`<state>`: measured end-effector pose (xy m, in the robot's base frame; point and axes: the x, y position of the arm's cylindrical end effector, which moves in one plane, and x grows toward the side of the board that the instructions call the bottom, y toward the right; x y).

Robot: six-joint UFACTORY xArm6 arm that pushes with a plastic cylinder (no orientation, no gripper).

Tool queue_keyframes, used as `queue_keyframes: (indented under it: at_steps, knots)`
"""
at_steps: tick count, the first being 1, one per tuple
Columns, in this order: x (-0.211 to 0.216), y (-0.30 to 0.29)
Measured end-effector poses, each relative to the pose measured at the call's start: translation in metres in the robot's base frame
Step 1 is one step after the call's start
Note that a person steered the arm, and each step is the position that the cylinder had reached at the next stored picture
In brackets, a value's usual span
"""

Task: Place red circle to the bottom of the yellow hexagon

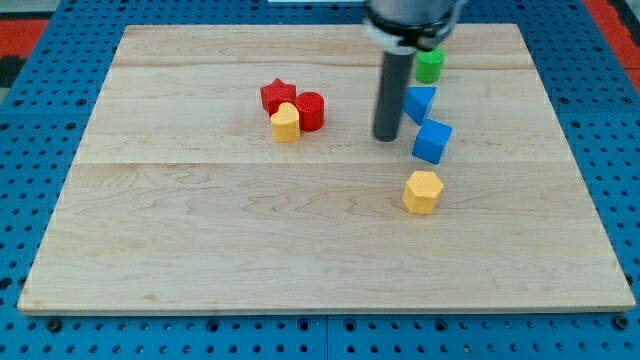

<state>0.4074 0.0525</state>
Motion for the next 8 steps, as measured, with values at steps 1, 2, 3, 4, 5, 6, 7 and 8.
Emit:
queue_keyframes:
  at_steps: [1, 2, 3, 4, 5, 6, 7, 8]
  knots:
    - [0.056, -0.003]
    - [0.096, -0.006]
    - [0.083, 0.040]
    - [0.078, 0.038]
    - [0.075, -0.038]
    - [0.039, -0.065]
    - [0.012, -0.140]
    - [-0.050, -0.156]
